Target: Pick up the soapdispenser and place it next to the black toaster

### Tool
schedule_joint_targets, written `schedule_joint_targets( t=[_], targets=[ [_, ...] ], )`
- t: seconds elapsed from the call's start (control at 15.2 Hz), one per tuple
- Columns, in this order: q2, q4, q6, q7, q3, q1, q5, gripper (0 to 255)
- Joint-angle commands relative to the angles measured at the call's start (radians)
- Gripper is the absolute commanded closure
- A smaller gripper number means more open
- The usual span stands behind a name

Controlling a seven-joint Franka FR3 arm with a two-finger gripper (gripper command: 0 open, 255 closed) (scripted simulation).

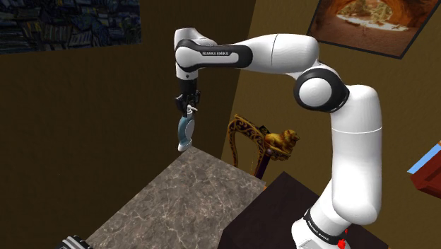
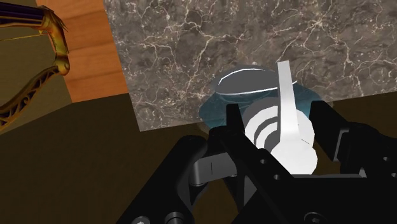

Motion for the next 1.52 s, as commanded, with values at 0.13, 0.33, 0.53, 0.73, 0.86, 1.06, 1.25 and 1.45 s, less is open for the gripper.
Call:
schedule_joint_targets(
  t=[0.13,0.33,0.53,0.73,0.86,1.06,1.25,1.45],
  targets=[
    [0.0,0.055,-0.055,-0.002,0.0,0.002,0.0,255],
    [0.003,0.094,-0.09,-0.003,0.001,0.004,0.0,255],
    [-0.041,0.024,-0.066,0.054,0.019,0.04,0.006,255],
    [-0.074,-0.027,-0.048,0.113,0.038,0.077,0.011,255],
    [-0.09,-0.053,-0.039,0.152,0.051,0.103,0.014,255],
    [-0.107,-0.079,-0.03,0.213,0.072,0.143,0.017,255],
    [-0.114,-0.092,-0.024,0.274,0.092,0.184,0.019,255],
    [-0.112,-0.091,-0.022,0.337,0.113,0.227,0.019,255]
  ],
)
